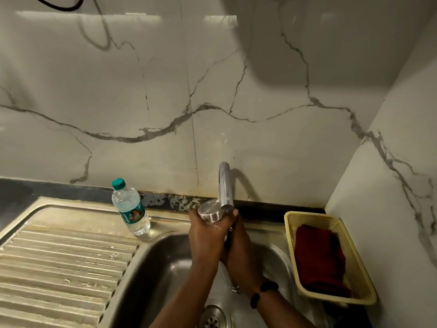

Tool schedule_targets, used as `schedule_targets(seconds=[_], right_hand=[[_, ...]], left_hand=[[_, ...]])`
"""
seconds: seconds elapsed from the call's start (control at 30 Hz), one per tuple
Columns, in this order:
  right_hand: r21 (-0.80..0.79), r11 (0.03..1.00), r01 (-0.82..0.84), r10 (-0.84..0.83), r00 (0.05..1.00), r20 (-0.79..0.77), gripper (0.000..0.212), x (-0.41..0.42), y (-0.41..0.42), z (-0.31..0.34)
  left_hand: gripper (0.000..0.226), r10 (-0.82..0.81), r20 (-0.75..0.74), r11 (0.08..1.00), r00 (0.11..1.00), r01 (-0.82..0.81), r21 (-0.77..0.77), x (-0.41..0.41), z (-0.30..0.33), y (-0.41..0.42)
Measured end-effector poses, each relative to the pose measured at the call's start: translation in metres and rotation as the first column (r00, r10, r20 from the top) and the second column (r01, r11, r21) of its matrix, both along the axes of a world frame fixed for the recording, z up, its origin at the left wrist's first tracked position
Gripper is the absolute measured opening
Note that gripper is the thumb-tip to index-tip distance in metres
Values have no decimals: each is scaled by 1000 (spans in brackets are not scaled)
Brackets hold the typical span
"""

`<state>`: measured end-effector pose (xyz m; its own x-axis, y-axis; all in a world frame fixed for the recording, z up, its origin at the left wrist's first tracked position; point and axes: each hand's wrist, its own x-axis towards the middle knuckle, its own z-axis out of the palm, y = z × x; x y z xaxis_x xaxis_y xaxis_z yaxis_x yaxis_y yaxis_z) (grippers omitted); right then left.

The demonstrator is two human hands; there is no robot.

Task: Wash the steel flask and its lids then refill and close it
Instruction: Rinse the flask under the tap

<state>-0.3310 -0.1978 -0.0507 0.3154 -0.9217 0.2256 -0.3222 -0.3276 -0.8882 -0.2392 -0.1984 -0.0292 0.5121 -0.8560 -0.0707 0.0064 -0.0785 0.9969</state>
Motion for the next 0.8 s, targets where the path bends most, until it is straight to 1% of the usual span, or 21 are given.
schedule_targets(seconds=[0.07, 0.1, 0.13, 0.2, 0.23, 0.27, 0.3, 0.33, 0.37, 0.4, 0.43, 0.47, 0.5, 0.53, 0.57, 0.6, 0.67, 0.7, 0.73, 0.77, 0.8], right_hand=[[-42, 999, -20, 21, 999, 27, 52, -2, -2, -11], [33, 998, -60, 59, 998, 33, 60, -1, -5, -16], [78, 995, -55, 55, 998, -5, 69, -3, -9, -19], [129, 986, -104, 112, 992, -57, 74, -8, -15, -23], [161, 979, -129, 138, 989, -48, 74, -9, -18, -25], [163, 974, -155, 165, 985, -54, 74, -10, -20, -25], [180, 971, -159, 164, 986, -18, 73, -10, -19, -23], [181, 976, -119, 124, 992, -18, 70, -6, -19, -21], [157, 985, -75, 77, 997, -6, 63, -2, -18, -24], [45, 998, -39, 40, 999, -14, 52, 1, -15, -23], [44, 999, 2, -2, 1000, 6, 43, 5, -11, -24], [4, 1000, 22, -22, 1000, -5, 39, 6, -8, -20], [33, 999, 22, -23, 999, 38, 40, 8, -8, -14], [99, 995, -26, 17, 995, 94, 44, 7, -10, -12], [119, 990, -73, 60, 992, 111, 51, 3, -14, -11], [182, 971, -155, 135, 984, 117, 60, -4, -18, -7], [254, 932, -259, 259, 965, 31, 78, -14, -28, -3], [265, 917, -298, 304, 952, 18, 81, -18, -33, -8], [312, 903, -297, 300, 953, 38, 80, -18, -32, -4], [267, 925, -269, 276, 961, 14, 74, -14, -31, -4], [242, 946, -215, 215, 976, 29, 63, -7, -28, -6]], left_hand=[[65, -60, -4, 998, 998, 60, -20, 9, 0, -2], [68, -125, -46, 992, 991, 123, -37, 15, 1, -1], [72, -194, -109, 981, 975, 190, -49, 21, 1, 0], [72, -309, -248, 951, 918, 297, -85, 30, -2, 4], [68, -329, -296, 944, 897, 315, -96, 31, -5, 6], [66, -328, -318, 945, 890, 315, -92, 30, -7, 8], [66, -307, -311, 951, 899, 299, -77, 28, -8, 8], [67, -263, -266, 964, 927, 260, -49, 23, -9, 8], [69, -196, -204, 980, 959, 197, -16, 17, -10, 6], [71, -122, -152, 992, 981, 125, 9, 10, -11, 5], [74, -48, -128, 998, 991, 51, 21, 3, -10, 4], [77, 7, -126, 1000, 992, -4, 24, -1, -8, 3], [80, 33, -126, 999, 991, -31, 19, 0, -6, 1], [81, 19, -124, 1000, 992, -17, 17, 4, -5, -2], [81, -37, -143, 999, 989, 39, 13, 12, -3, -4], [81, -121, -197, 992, 973, 123, -2, 21, -1, -5], [78, -288, -346, 957, 893, 281, -71, 38, -1, -3], [76, -316, -406, 948, 857, 306, -90, 40, -1, -1], [72, -303, -438, 951, 846, 296, -86, 38, -3, 3], [68, -254, -440, 966, 862, 252, -64, 32, -6, 5], [65, -177, -413, 983, 893, 184, -23, 23, -9, 5]])
